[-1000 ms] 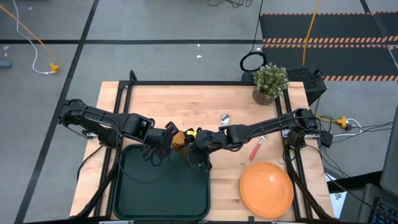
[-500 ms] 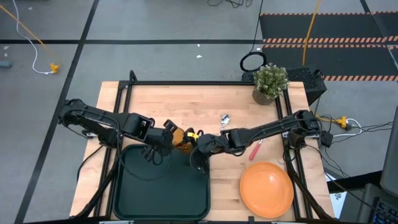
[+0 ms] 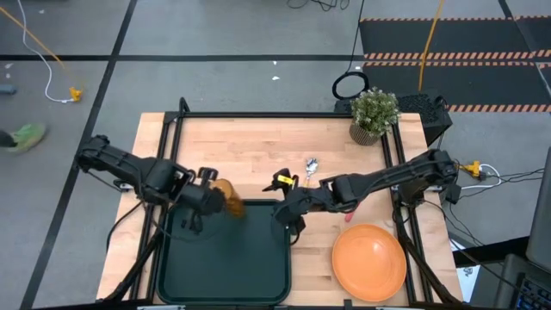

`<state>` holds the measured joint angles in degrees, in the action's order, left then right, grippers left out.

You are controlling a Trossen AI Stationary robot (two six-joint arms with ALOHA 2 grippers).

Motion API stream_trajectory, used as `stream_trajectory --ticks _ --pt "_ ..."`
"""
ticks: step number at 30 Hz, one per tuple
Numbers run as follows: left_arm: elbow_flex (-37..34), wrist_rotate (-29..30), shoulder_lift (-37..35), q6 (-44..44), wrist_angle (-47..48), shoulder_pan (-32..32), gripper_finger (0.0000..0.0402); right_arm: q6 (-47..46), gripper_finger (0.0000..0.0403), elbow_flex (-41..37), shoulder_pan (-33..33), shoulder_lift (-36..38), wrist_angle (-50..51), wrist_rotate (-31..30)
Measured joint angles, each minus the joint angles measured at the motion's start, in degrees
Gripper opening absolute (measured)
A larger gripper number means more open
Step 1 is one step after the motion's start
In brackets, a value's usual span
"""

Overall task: Pick and place plate/cup/fork/spoon on tray
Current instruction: Put the orange cup on the black tray

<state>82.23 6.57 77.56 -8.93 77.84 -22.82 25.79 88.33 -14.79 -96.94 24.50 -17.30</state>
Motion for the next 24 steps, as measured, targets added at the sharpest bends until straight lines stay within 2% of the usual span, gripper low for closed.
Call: stream_trajectory --ticks 10,16,21,24 --pt "2.44 -2.11 0.04 -28.78 12.66 -12.16 0.0003 -10.67 0.0377 0.00 -2.37 0.04 0.97 -0.87" --pt "2.41 -2.18 0.50 -38.21 12.42 -19.14 0.0003 -16.36 0.0377 0.00 -7.23 0.04 0.55 -1.54" --pt "1.44 -1.55 2.72 -42.57 12.21 -22.08 0.0003 -20.35 0.0377 0.02 -11.90 -0.01 -0.14 -9.97" --pt "0.29 -1.90 4.57 -42.94 12.05 -23.08 0.0003 -22.88 0.0377 0.02 -14.12 -0.01 -0.62 -12.92"
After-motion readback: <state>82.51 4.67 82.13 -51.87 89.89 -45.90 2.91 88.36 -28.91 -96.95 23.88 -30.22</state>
